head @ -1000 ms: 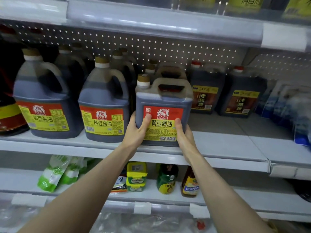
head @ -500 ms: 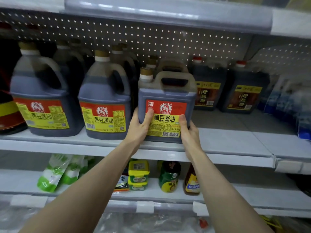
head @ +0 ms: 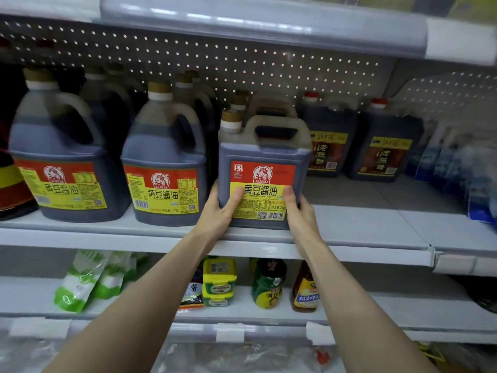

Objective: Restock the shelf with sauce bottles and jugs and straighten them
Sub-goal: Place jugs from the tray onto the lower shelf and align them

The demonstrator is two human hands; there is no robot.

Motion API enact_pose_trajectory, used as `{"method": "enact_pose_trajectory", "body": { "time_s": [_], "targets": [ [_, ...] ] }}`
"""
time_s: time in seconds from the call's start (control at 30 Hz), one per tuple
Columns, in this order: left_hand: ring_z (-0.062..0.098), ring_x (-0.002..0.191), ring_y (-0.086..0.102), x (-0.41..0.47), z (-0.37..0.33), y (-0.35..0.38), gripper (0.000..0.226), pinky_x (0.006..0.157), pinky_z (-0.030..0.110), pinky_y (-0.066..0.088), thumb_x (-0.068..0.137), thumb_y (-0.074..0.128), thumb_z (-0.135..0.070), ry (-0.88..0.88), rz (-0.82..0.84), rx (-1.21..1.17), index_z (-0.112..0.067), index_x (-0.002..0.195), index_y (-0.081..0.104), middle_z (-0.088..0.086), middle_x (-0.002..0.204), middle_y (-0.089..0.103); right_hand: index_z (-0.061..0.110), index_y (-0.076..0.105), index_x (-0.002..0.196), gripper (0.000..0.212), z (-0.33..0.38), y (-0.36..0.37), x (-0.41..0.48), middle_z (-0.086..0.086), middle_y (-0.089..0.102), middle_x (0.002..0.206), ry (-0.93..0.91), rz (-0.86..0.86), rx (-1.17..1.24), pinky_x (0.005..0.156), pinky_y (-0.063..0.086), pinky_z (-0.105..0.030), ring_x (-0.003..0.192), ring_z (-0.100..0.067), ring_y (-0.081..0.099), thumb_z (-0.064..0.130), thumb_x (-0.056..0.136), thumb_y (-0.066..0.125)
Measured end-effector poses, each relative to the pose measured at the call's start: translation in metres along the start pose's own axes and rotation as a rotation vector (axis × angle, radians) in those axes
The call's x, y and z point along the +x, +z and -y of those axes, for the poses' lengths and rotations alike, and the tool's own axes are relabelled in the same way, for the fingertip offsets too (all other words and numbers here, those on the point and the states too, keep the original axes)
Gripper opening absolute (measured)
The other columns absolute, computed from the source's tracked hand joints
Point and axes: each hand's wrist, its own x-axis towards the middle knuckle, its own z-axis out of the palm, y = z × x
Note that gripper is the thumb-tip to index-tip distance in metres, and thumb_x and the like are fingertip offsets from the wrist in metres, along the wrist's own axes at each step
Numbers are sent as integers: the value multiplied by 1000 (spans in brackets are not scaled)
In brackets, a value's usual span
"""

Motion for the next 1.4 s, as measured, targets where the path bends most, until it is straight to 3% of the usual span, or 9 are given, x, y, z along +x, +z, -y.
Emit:
{"method": "enact_pose_trajectory", "body": {
  "time_s": [0.13,0.3,0.47,0.63,0.87,1.23,1.4],
  "targets": [
    [-8,107,58,1,2,0,69,85,8,46,79,54,-51,17,23,19,-25,141,37,-13,124,60,30,53,122,65,0,-1,2,12,65,105,1,-6,-12,75,45,-15,96,-2,61,70,70,44],
    [-10,106,57,3,4,-3,71,82,5,45,79,54,-51,26,32,25,-24,142,35,-10,127,58,29,52,124,66,1,1,1,13,64,103,-12,-12,-17,72,43,-12,93,1,60,68,72,42],
    [-7,107,57,4,4,-2,72,81,5,45,80,53,-50,31,33,23,-23,143,34,-8,127,58,26,50,131,74,-1,2,2,7,63,114,-11,-25,-24,93,45,-26,104,-11,60,70,71,42],
    [-3,112,56,5,4,-4,72,86,7,45,79,53,-52,31,42,28,-25,144,34,-9,129,58,27,51,128,71,0,2,2,9,63,110,-10,-25,-11,87,44,-23,96,-4,60,69,71,42],
    [-6,110,57,6,4,-4,70,86,6,45,81,53,-48,27,59,16,-24,143,34,-8,129,58,23,53,130,77,-4,3,4,4,67,115,-17,-43,-10,95,49,-31,106,-14,63,70,70,46],
    [1,114,56,3,6,-3,71,90,12,45,79,54,-52,33,23,40,-25,142,36,-8,128,58,26,54,122,67,-1,3,1,14,66,100,-11,-42,4,77,45,-17,95,-3,62,68,71,45],
    [-4,111,56,5,3,-2,70,82,5,45,79,53,-51,33,37,40,-24,142,36,-9,127,58,27,54,120,61,1,2,1,15,65,98,-18,-40,10,71,45,-13,91,0,61,65,73,44]
  ]
}}
